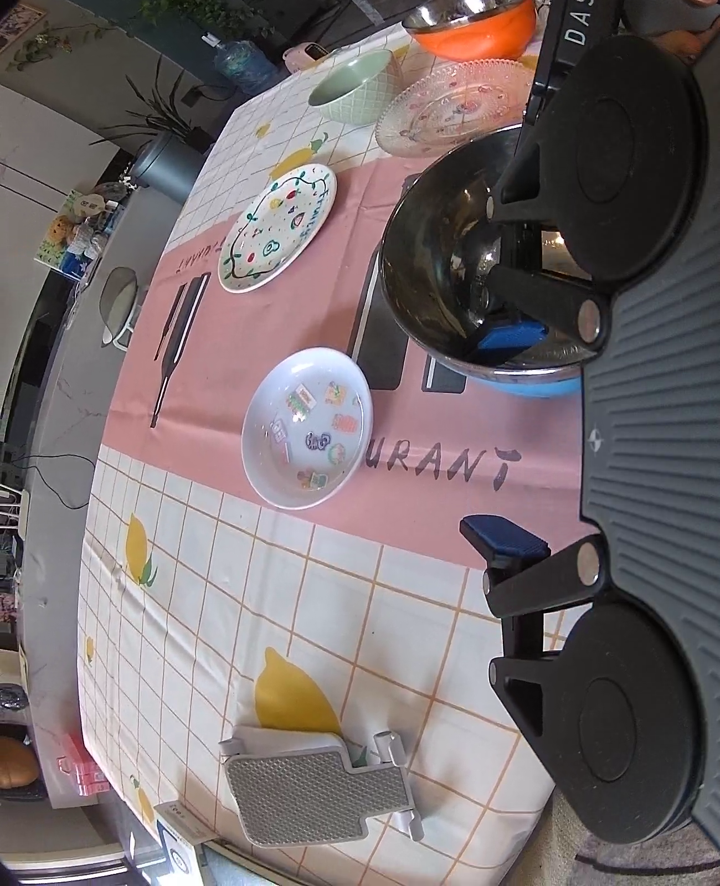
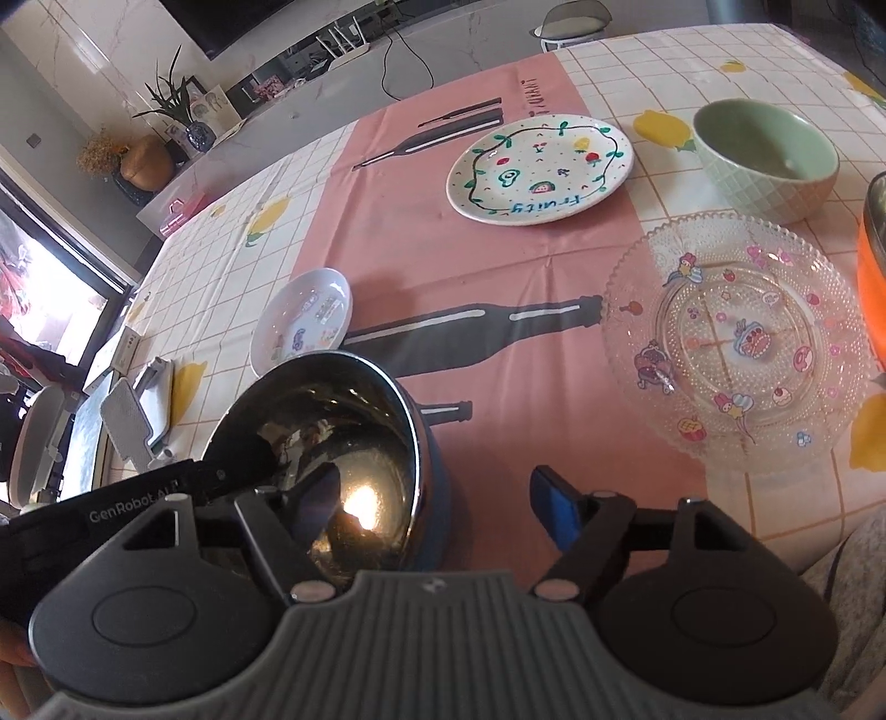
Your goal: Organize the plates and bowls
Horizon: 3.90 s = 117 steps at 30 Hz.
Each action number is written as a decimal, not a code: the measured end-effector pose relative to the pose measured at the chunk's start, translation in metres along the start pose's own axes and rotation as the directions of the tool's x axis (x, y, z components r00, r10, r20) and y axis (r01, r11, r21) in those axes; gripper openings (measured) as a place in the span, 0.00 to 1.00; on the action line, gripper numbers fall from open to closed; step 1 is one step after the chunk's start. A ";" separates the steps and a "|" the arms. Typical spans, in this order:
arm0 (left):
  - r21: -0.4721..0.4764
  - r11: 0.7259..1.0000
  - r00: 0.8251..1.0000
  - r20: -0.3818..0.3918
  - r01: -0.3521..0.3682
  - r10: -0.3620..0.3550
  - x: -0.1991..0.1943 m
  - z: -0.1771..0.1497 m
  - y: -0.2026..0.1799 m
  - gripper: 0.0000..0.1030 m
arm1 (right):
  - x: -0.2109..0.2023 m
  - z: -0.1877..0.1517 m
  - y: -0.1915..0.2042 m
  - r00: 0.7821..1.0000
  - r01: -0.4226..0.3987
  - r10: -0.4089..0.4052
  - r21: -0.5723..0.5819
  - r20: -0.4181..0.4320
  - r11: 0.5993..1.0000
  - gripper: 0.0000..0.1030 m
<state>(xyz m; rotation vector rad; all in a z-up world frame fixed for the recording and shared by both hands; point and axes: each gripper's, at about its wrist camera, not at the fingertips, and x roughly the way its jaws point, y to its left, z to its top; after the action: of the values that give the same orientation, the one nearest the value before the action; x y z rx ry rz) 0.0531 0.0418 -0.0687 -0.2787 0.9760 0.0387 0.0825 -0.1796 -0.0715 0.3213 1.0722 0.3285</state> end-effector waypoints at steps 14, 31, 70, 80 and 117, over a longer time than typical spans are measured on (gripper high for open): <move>-0.017 0.999 0.999 0.014 -0.029 0.029 0.006 0.004 0.001 0.73 | 0.014 0.002 -0.001 0.998 0.054 -0.053 -0.030 0.025 0.998 0.73; -0.077 0.996 0.998 0.047 -0.041 0.044 0.005 0.010 0.011 0.72 | 0.025 0.014 -0.007 0.992 0.081 -0.079 -0.023 0.097 0.996 0.73; 0.141 0.978 0.933 0.305 0.155 -0.191 -0.104 0.015 -0.051 0.78 | -0.117 0.029 -0.033 0.921 0.111 -0.098 -0.013 0.377 0.994 0.77; 0.209 0.955 0.937 0.236 0.209 -0.256 -0.103 0.025 -0.091 0.78 | -0.155 0.029 -0.082 0.866 0.236 -0.251 0.089 0.433 0.968 0.78; 0.546 0.783 0.952 -0.233 0.297 -0.198 0.014 0.013 -0.283 0.78 | -0.133 0.013 -0.202 0.868 0.286 -0.408 0.386 0.284 0.877 0.81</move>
<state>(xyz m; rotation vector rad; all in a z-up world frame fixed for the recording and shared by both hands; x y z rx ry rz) 0.1157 -0.2287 -0.0120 0.1599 1.0602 -0.5300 0.0574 -0.4184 -0.0423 0.4580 0.7977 -0.2434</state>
